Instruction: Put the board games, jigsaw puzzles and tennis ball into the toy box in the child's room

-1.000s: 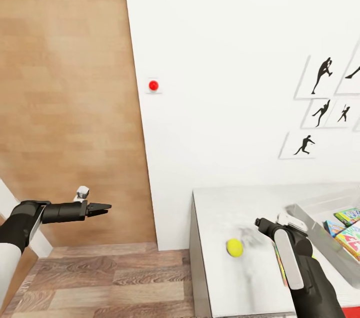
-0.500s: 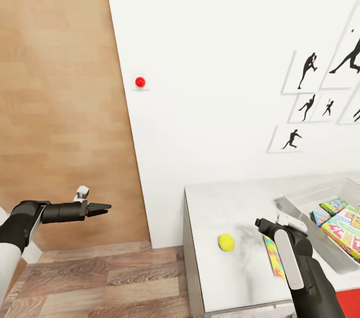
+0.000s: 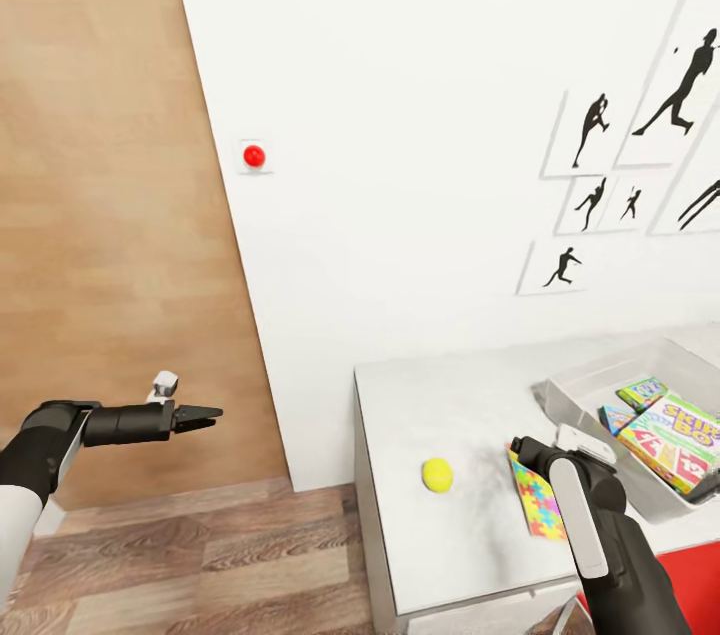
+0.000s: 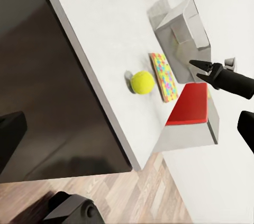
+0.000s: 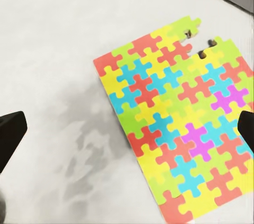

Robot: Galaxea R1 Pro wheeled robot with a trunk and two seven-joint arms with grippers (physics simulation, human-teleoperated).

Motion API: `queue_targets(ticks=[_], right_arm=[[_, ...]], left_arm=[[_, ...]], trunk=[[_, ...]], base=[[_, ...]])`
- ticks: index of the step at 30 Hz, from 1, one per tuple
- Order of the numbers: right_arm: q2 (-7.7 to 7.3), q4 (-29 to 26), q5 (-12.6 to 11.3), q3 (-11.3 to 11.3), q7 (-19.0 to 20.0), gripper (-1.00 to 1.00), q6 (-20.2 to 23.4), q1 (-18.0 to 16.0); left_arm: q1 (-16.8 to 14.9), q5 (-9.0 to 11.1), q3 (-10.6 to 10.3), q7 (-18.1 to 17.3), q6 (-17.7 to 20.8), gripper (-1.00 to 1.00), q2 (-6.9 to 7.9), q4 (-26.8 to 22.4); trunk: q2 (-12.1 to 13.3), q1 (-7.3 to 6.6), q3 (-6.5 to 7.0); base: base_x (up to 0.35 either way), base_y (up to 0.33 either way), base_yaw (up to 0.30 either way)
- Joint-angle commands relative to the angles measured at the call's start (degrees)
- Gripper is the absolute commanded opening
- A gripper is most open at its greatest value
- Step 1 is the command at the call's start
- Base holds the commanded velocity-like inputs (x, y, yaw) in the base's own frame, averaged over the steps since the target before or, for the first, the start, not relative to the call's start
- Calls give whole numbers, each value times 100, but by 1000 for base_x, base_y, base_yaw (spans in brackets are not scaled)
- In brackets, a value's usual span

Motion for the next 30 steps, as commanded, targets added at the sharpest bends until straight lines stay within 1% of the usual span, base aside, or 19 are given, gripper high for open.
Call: queue_targets(ticks=[1, 30], right_arm=[[2, -5, -60, -6, -51, 100, 11, -7], [-7, -1, -58, -27, -51, 100, 11, -6]], left_arm=[[-5, -60, 21, -47, 61, 100, -3, -5], [-5, -59, 21, -47, 62, 100, -3, -3]], trunk=[[-13, 3, -21], [-13, 3, -271]], base=[[0, 0, -112], [0, 0, -109]])
